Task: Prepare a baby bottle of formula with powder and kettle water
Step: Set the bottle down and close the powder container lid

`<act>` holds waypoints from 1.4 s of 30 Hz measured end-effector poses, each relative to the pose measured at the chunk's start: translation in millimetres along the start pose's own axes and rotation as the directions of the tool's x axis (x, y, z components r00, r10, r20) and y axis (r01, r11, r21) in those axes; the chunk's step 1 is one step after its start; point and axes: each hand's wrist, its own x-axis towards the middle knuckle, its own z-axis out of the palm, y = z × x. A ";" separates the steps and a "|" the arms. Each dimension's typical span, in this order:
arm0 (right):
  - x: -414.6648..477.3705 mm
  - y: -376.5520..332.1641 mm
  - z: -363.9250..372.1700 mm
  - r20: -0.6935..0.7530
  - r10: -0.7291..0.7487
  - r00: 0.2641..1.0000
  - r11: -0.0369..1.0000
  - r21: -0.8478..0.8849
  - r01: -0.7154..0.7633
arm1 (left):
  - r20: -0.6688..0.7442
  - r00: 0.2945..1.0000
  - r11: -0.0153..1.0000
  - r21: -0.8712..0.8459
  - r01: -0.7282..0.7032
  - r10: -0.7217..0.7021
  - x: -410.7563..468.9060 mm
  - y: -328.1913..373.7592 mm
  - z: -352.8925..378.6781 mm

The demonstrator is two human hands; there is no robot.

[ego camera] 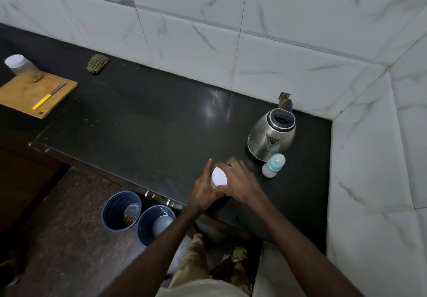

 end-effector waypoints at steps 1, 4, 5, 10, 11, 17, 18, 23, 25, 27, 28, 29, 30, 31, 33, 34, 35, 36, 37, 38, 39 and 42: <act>2.0 -3.4 -1.6 0.001 0.037 0.999 0.999 -0.017 -0.037 | -0.003 1.000 1.000 0.007 0.003 -0.003 1.3 -1.0 0.2; 10.8 -12.1 -5.8 0.021 0.107 0.994 0.992 -0.074 -0.105 | -0.019 1.000 1.000 -0.001 0.018 -0.018 2.0 -0.4 0.3; 13.5 -14.4 -7.7 0.028 0.118 0.993 0.989 -0.090 -0.116 | -0.024 0.999 1.000 -0.011 0.028 -0.029 1.9 -0.1 0.5; 26.6 -8.1 -24.6 0.055 0.222 0.974 0.961 -0.183 -0.209 | -0.041 0.998 0.999 -0.020 0.043 -0.043 1.0 1.7 0.7; 26.5 -4.1 -29.3 0.071 0.249 0.966 0.952 -0.200 -0.231 | -0.042 0.998 0.999 -0.021 0.042 -0.042 1.3 0.8 0.6; 26.0 3.4 -44.8 0.170 0.065 0.983 0.995 -0.092 -0.050 | -0.048 0.998 0.999 -0.035 0.040 -0.042 0.3 2.8 0.5; 26.1 0.5 -43.1 0.213 -0.021 0.977 0.998 -0.051 0.032 | -0.048 0.998 0.998 -0.047 0.047 -0.049 -0.2 3.0 0.3; 21.8 -20.3 -40.0 0.084 0.141 0.986 0.960 -0.255 -0.115 | -0.038 0.999 0.998 -0.055 0.030 -0.032 -0.9 2.4 -0.4; 20.9 -18.8 -39.2 0.071 0.246 0.967 0.924 -0.319 -0.211 | -0.044 0.999 0.998 -0.055 0.026 -0.028 -1.2 2.2 -0.8; 16.8 -21.7 -40.8 0.048 0.273 0.961 0.915 -0.321 -0.244 | -0.036 0.999 0.997 -0.066 0.028 -0.030 -1.0 1.8 -0.9; 15.8 -24.3 -38.8 0.026 0.246 0.969 0.928 -0.294 -0.228 | -0.031 0.999 0.997 -0.071 0.034 -0.036 -1.3 2.5 -1.0; 15.0 -27.0 -36.6 0.035 0.204 0.978 0.951 -0.246 -0.190 | -0.027 0.999 0.996 -0.076 0.042 -0.044 -1.7 2.5 -0.9; 14.1 -29.2 -34.5 0.081 0.146 0.986 0.974 -0.185 -0.129 | -0.026 0.998 0.996 -0.076 0.047 -0.049 -1.9 2.5 -0.8; 13.5 -31.9 -32.3 0.142 0.104 0.984 0.987 -0.134 -0.085 | -0.028 0.998 0.996 -0.073 0.049 -0.051 -1.8 2.0 -0.4; 13.4 -38.3 -30.5 0.182 0.122 0.976 0.985 -0.143 -0.096 | -0.021 0.998 0.995 -0.083 0.049 -0.051 -2.5 2.7 -0.9; 15.5 -39.6 -30.2 0.134 0.159 0.978 0.973 -0.187 -0.133 | -0.015 0.999 0.995 -0.091 0.049 -0.051 -2.7 4.1 -1.7; 17.6 -40.1 -31.6 0.074 0.206 0.976 0.950 -0.255 -0.181 | -0.013 0.998 0.995 -0.090 0.053 -0.054 -2.4 5.1 -1.9; 19.1 -39.1 -33.1 0.041 0.250 0.967 0.920 -0.320 -0.224 | -0.016 0.998 0.995 -0.090 0.051 -0.053 -2.5 5.5 -2.2; 19.1 -38.2 -34.6 0.034 0.285 0.958 0.899 -0.355 -0.255 | -0.022 0.998 0.995 -0.092 0.050 -0.052 -2.2 4.4 -2.0; 18.6 -37.6 -36.4 0.044 0.305 0.951 0.890 -0.368 -0.269 | -0.024 0.999 0.995 -0.094 0.046 -0.048 -1.9 3.9 -1.6; 17.1 -37.5 -36.8 0.064 0.296 0.953 0.899 -0.355 -0.256 | -0.023 0.999 0.994 -0.095 0.045 -0.047 -1.7 2.8 -1.0; 12.8 -38.9 -30.1 0.188 0.164 0.968 0.968 -0.222 -0.121 | -0.038 0.999 0.998 -0.062 0.032 -0.035 -1.0 -0.9 0.8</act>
